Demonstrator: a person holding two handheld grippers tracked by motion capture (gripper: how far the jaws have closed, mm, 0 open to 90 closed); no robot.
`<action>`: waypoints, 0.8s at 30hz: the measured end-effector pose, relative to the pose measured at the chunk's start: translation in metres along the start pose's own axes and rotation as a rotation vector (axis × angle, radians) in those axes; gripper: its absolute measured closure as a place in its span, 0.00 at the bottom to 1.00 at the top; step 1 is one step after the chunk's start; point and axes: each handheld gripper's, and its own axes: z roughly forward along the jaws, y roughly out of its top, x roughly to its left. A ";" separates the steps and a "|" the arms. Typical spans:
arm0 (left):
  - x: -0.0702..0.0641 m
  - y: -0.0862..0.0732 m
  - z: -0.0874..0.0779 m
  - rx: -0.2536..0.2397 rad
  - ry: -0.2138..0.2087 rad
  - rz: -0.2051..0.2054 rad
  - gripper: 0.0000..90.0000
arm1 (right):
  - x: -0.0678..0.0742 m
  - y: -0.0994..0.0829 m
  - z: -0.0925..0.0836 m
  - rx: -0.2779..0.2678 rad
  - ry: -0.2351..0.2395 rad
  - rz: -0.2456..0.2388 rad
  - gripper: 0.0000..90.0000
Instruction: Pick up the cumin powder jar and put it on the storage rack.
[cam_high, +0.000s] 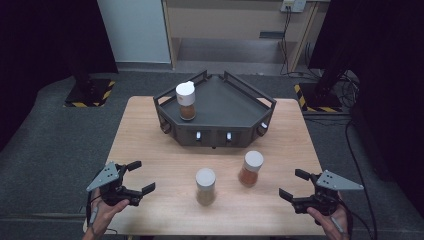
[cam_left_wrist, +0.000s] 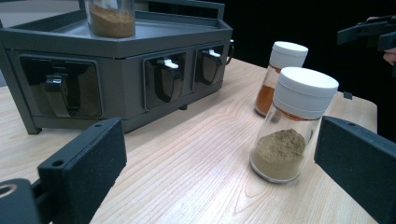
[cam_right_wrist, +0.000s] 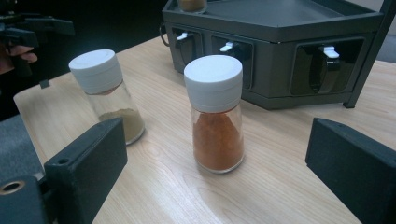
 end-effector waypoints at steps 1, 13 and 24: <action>0.000 0.000 0.000 0.001 0.001 0.001 0.02 | 0.000 0.002 0.000 0.001 0.000 -0.004 0.07; 0.000 0.001 0.000 0.008 0.001 -0.003 0.02 | -0.004 0.030 0.001 -0.013 0.041 -0.046 0.06; 0.000 0.002 0.001 0.021 -0.002 0.000 0.01 | 0.000 0.056 0.016 -0.023 0.107 -0.094 0.06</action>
